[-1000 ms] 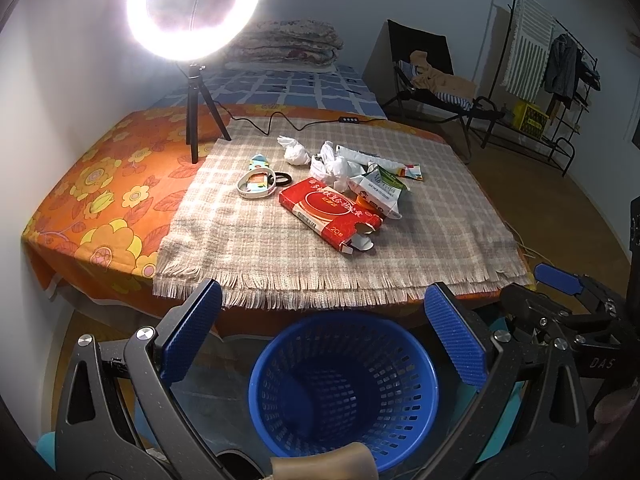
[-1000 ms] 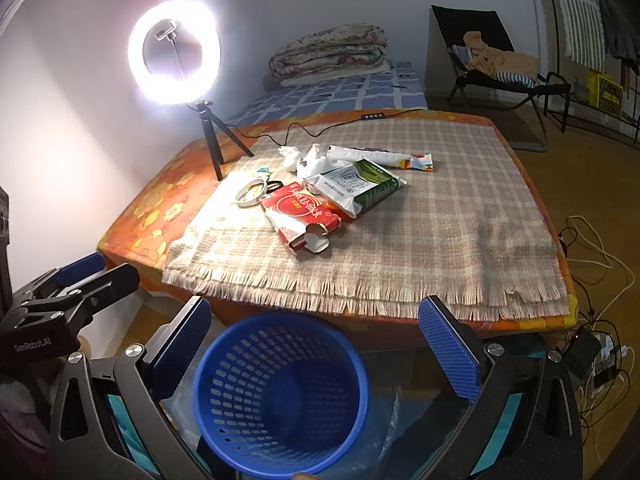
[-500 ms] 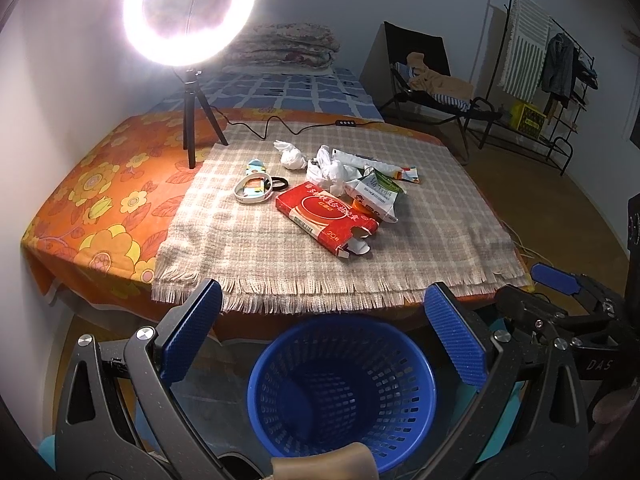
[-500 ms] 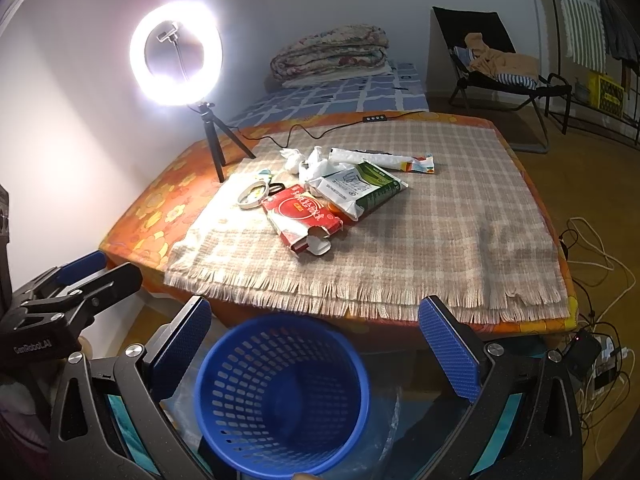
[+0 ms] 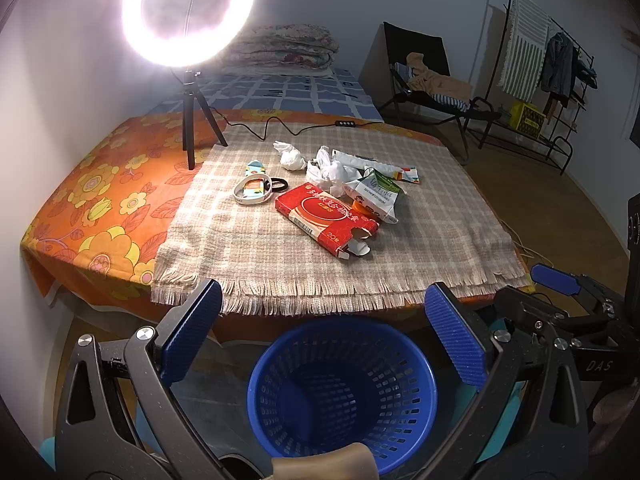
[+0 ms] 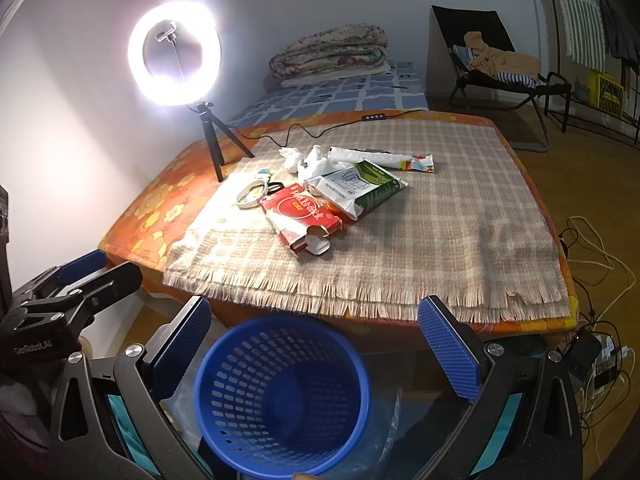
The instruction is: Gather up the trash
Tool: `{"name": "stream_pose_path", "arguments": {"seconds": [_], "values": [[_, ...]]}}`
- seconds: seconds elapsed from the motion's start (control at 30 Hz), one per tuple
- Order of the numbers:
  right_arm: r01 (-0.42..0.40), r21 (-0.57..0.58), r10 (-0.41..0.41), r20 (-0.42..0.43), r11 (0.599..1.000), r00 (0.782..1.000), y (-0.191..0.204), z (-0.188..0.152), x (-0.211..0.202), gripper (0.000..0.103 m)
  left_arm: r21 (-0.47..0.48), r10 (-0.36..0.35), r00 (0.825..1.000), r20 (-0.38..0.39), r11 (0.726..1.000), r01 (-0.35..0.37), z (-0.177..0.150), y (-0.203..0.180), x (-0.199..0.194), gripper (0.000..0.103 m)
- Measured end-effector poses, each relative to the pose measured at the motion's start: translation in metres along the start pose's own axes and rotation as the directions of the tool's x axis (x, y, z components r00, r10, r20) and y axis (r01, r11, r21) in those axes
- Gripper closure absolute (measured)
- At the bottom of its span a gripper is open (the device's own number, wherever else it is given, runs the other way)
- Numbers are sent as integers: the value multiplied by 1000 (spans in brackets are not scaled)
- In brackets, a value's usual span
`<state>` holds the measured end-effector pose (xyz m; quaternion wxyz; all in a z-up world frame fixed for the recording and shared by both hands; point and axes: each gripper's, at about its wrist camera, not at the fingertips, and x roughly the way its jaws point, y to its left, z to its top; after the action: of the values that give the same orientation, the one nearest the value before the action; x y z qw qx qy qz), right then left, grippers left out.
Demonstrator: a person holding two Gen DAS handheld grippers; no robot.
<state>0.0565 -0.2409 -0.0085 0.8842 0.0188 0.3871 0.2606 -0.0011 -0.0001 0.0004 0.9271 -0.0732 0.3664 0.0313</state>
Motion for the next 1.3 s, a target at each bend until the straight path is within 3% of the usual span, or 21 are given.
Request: {"name": "stream_pose_path", "arguments": {"seconds": [0.43,0.5,0.8,0.87,1.13,1.3], "values": [[4,8,-4,-12,1000,1000,-1,0,7,0,0,0,1000,-3,1000,0,0,0,0,0],[8,12,-8,-17,1000,1000,-2,2,9,0,2,-2,1000,-6,1000,2,19,-8,-7,0],[26,34,-25,-14,999,1000,-5,17,16,0,-7,-5,1000,-14,1000,5,31,-15,7,0],[26,53,-25,-10,998,1000,-8,21,18,0,-6,-8,1000,-20,1000,8,33,-1,30,0],[45,125,-43,-21,991,999,-25,38,38,0,-18,1,999,-41,1000,-1,40,29,54,0],[51,131,-42,-70,990,997,-31,55,68,0,-20,6,999,-51,1000,-7,55,50,75,0]]}}
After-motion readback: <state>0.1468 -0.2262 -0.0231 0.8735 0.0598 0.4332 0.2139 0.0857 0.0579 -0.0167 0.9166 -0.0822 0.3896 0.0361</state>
